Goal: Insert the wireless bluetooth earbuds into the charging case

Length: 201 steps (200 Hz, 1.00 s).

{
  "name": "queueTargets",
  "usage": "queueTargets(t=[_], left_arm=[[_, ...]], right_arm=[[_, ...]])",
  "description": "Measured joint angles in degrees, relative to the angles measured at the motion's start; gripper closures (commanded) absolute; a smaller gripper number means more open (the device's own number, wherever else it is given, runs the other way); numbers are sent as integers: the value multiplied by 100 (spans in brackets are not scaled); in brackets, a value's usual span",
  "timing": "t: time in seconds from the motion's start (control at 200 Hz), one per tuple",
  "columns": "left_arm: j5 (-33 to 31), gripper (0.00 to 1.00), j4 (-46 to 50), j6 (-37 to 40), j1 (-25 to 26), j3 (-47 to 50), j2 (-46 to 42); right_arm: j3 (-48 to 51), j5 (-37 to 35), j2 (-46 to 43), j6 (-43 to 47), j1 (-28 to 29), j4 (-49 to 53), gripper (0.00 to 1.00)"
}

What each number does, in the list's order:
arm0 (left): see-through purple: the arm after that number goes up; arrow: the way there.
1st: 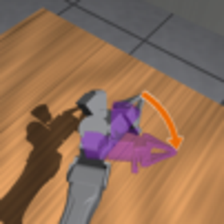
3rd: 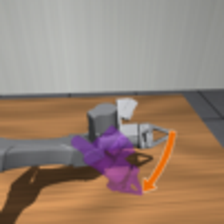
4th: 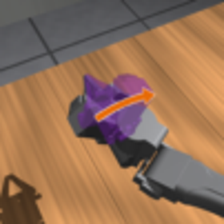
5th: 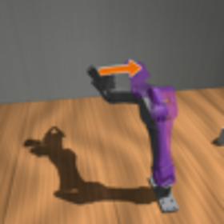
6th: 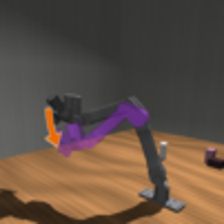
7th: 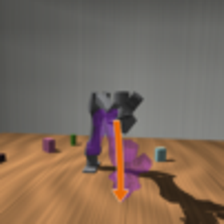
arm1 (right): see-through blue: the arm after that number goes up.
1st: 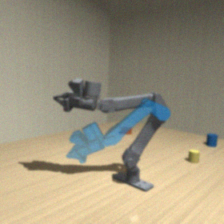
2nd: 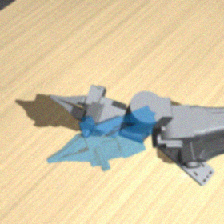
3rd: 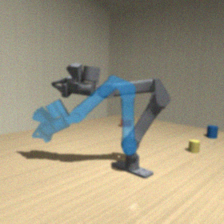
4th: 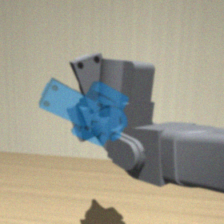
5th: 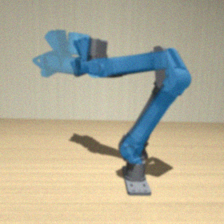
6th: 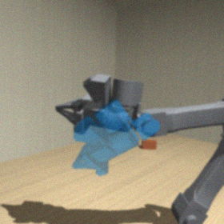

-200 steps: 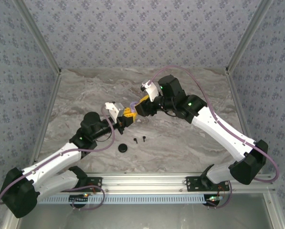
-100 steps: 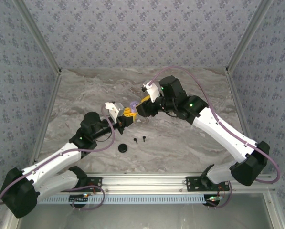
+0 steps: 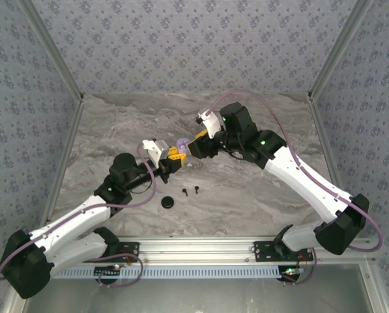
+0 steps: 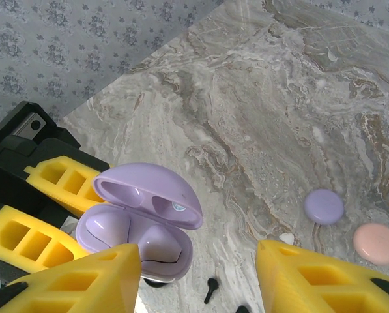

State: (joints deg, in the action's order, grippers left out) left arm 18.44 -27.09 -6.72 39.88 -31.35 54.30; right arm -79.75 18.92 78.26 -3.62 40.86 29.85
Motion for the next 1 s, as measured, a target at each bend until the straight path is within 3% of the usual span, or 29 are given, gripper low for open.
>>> queueTargets(t=[0.12,0.215,0.53,0.685,1.004], left_arm=[[0,100,0,0,0,0,0],[2,100,0,0,0,0,0],[195,100,-76,-50,0,0,2],[339,100,-260,-107,0,-2,2],[435,100,-317,-151,0,0,2]], right_arm=[[0,66,0,-2,-33,-11,47],[42,210,-35,-52,-92,-118,40],[1025,1967,-654,-1049,-1071,-1467,13],[1040,2577,-546,-1314,-929,-1759,9],[804,3045,-31,-1377,-546,-1725,9]])
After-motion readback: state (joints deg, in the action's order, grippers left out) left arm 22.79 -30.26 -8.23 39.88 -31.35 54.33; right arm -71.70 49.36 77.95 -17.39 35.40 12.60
